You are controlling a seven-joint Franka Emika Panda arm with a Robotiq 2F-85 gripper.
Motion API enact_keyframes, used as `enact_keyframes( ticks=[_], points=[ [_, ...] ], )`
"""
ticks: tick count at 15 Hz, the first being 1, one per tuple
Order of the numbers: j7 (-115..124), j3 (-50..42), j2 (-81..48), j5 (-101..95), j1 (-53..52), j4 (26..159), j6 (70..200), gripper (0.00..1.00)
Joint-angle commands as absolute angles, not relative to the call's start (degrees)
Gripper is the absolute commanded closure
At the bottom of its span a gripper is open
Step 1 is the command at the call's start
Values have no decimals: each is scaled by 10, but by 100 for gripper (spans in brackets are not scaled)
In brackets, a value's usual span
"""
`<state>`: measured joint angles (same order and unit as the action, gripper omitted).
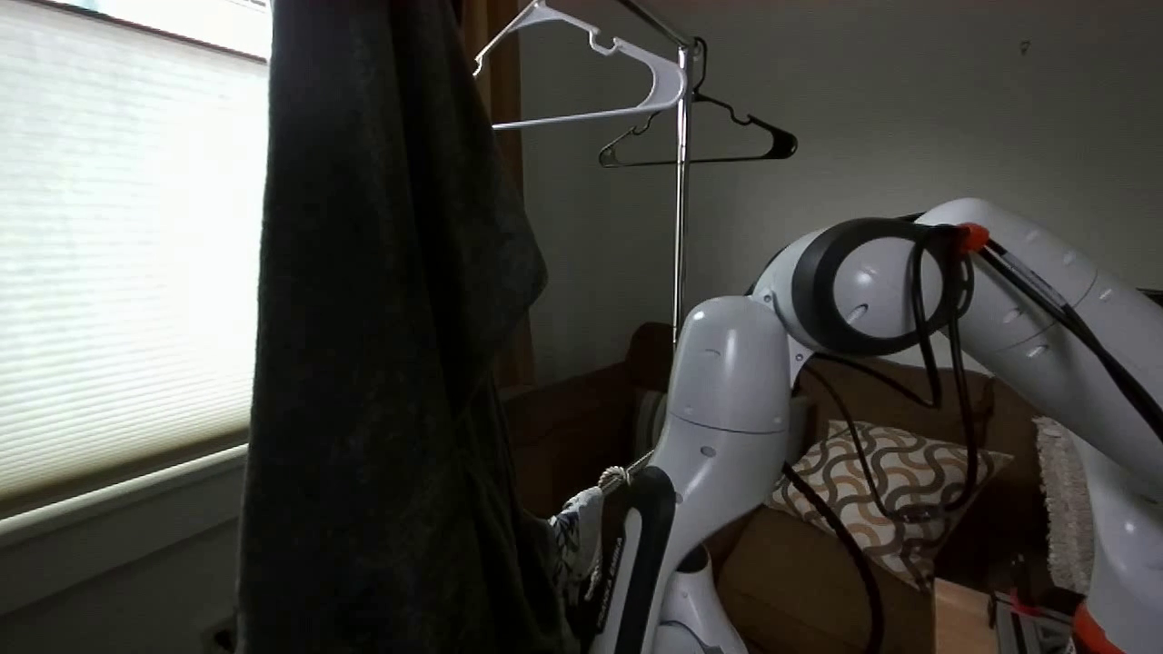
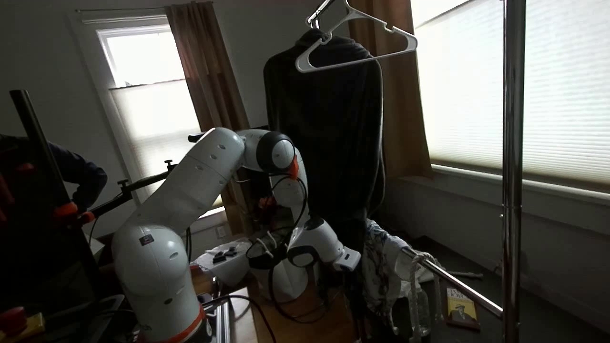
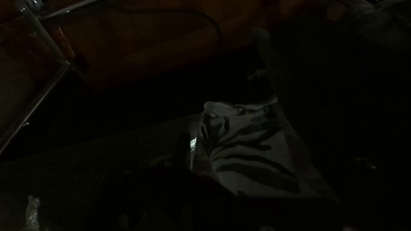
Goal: Hang the floral pillowcase on the top rail of the stand
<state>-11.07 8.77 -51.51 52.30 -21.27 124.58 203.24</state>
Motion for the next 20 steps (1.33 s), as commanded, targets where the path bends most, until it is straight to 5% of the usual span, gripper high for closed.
enact_keyframes(
  ticks=[1,10,20],
  points=[
    [-19,59,-547,466,-233,1240,2046,29],
    [61,48,-548,395,-232,1260,2087,97],
    [71,119,-378,188,-173,1515,2288,99]
  ],
)
